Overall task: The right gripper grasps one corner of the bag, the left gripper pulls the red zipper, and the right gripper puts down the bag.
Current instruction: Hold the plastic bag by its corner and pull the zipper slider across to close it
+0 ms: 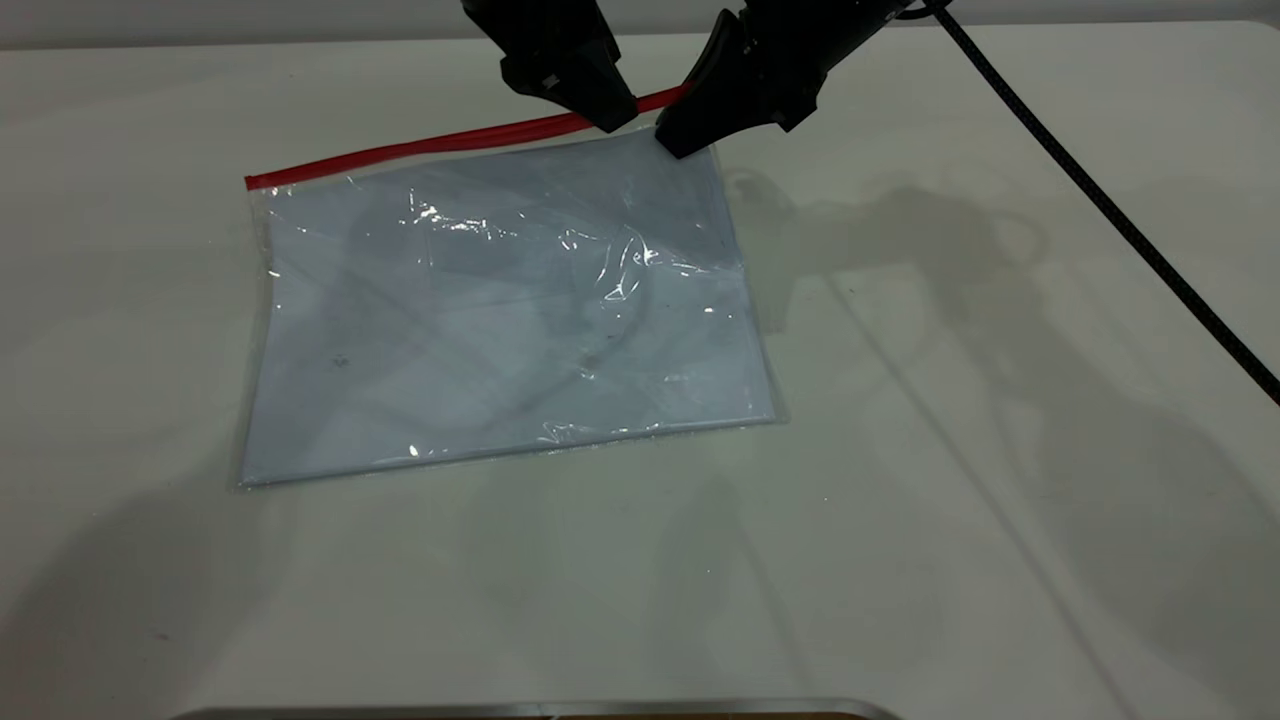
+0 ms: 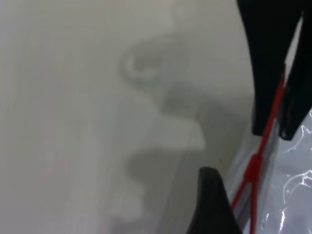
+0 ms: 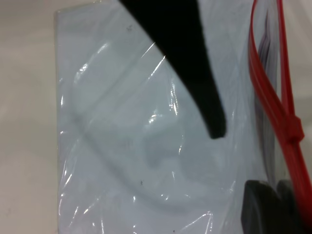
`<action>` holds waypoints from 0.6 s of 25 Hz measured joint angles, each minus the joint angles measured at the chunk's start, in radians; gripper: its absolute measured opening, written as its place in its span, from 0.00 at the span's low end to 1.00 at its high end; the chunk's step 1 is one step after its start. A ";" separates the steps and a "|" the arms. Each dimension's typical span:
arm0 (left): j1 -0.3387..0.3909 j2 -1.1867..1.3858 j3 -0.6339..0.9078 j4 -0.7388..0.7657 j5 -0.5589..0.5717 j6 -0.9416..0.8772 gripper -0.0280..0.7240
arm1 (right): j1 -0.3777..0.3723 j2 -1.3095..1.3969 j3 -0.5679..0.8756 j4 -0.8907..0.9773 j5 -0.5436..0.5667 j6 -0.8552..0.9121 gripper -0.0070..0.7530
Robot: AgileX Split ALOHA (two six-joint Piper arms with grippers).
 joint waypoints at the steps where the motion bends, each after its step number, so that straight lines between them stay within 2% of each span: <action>1: 0.000 0.001 0.000 -0.016 -0.006 0.002 0.80 | 0.001 0.000 0.000 0.000 0.000 -0.001 0.05; 11: 0.000 0.055 -0.001 -0.088 -0.029 0.051 0.80 | 0.006 0.000 0.000 0.002 0.001 -0.004 0.05; 15: 0.000 0.055 -0.001 -0.093 -0.032 0.053 0.75 | 0.006 0.000 0.000 0.002 0.001 -0.004 0.06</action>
